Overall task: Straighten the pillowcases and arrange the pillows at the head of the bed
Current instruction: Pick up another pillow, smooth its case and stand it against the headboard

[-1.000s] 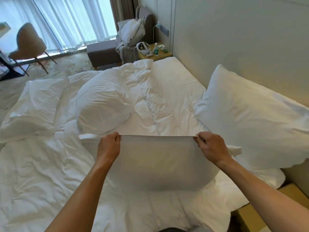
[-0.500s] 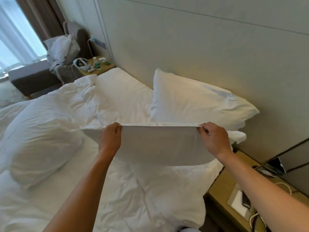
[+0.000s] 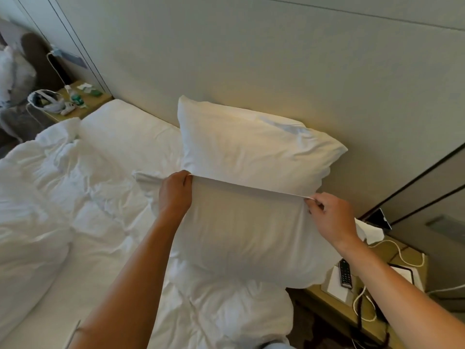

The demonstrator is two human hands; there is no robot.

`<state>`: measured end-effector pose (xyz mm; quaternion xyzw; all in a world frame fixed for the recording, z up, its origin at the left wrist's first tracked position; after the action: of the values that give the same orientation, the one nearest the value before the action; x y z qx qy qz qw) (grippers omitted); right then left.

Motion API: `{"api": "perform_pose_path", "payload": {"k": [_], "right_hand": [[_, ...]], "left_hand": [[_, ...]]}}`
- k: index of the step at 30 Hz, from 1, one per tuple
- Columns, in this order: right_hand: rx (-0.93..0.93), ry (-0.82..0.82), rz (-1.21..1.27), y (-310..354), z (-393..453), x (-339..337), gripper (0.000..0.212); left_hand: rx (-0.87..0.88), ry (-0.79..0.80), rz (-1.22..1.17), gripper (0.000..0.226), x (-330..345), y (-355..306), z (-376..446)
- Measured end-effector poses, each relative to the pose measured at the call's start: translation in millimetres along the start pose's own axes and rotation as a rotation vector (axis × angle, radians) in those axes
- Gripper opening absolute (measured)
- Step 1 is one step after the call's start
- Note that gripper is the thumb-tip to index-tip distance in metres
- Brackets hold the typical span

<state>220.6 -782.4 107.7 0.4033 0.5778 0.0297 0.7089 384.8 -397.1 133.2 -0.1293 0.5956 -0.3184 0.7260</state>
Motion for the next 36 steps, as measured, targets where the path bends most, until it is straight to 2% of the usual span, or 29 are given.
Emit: {"api": "perform_pose_path", "payload": {"k": [5,9,12,18,24,29,33,34,36], "right_hand": [[0.103,0.047,-0.005,-22.7,19.7,26.5,0.038],[0.193,0.142,-0.011,-42.7,24.8,61.0,0.039],[0.238,0.212,0.005,-48.0,31.4,83.5,0.031],[0.204,0.207,0.001,-23.6,54.4,101.1,0.033],[0.166,0.238,0.018,3.9,55.0,112.3,0.032],[0.11,0.253,0.096,39.7,63.6,123.0,0.031],[0.151,0.281,0.138,55.1,79.2,139.1,0.029],[0.165,0.296,0.101,56.9,81.7,145.4,0.03],[0.123,0.263,-0.147,63.2,84.2,156.5,0.029]], "left_hand": [[-0.004,0.032,0.033,0.031,34.2,2.5,34.7],[-0.117,0.106,0.07,0.03,80.6,16.2,43.4],[-0.215,0.076,0.042,0.03,99.8,31.9,47.2],[-0.266,0.019,-0.021,0.031,100.5,53.5,73.9],[-0.208,0.062,0.053,0.031,79.7,82.6,85.1],[-0.163,-0.021,0.073,0.03,48.9,103.0,104.6],[-0.13,-0.08,0.016,0.027,44.9,115.0,128.8],[-0.137,-0.073,-0.007,0.026,51.8,118.2,128.8],[-0.169,-0.007,-0.02,0.032,76.4,126.8,117.3]]}}
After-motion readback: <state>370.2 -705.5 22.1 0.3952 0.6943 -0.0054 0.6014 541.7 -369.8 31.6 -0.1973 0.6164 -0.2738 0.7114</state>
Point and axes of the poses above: each hand's wrist, its own z-axis towards the middle knuckle, its own x-axis out of the palm, y = z × x, the point moved 8 cm from there along z, towards the middle knuckle, and after that the axes turned 12 degrees about x, right-handed, at the moved point
